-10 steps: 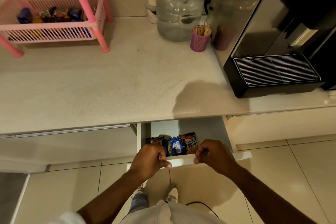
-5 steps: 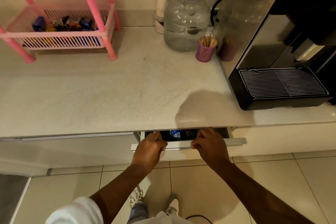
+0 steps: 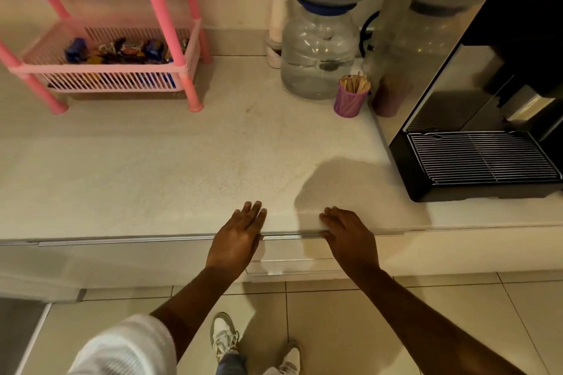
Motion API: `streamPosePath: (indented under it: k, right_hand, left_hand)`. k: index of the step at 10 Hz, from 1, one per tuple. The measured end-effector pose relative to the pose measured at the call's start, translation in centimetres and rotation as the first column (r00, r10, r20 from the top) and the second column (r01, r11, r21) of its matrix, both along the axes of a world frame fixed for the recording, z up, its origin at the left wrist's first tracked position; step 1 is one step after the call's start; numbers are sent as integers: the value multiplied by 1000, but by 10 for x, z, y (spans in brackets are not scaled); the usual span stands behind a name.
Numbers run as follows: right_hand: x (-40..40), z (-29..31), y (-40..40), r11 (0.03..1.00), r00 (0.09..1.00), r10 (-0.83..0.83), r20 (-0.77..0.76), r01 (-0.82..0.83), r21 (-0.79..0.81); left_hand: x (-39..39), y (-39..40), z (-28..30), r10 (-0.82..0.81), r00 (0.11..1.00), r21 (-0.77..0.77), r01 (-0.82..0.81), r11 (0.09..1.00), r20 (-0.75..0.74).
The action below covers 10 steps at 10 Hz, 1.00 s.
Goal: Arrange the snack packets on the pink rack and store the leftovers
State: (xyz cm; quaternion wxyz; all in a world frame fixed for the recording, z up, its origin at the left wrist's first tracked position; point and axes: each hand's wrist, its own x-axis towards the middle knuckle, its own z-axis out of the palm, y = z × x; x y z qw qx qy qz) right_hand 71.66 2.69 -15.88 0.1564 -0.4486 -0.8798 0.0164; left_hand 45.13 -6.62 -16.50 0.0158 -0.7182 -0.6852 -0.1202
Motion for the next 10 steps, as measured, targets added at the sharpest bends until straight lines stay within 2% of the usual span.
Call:
streamPosePath:
  k: [3,5,6,8,9,10]
  right_hand:
    - [-3,-12,6,997,1000,16,-14,-15,69]
    - [-3,-17,8,996,999,22,-24,-20,89]
    - [-6,-13,11,998,1000,3,-1,-3,56]
    - [-26,18,9,993,986,-77,147,90,-82]
    - [-47,31,10,977,990,-32,139,60,-204]
    - [-88,44,13,955,1000,4,26,4,-297]
  left_hand:
    - [0,4,2,4,1000,52,-3,999,-18]
    - [0,4,5,10,999,6,-10,1000,-40]
    - [1,6,11,30,999,-33,-30,999,-13]
    - [-9,-5,18,2,984,-128,21,991,179]
    - [-21,-10,26,-27,956,-166,79,983,292]
    - [-42,-8,40,5,957,-129,34,991,290]
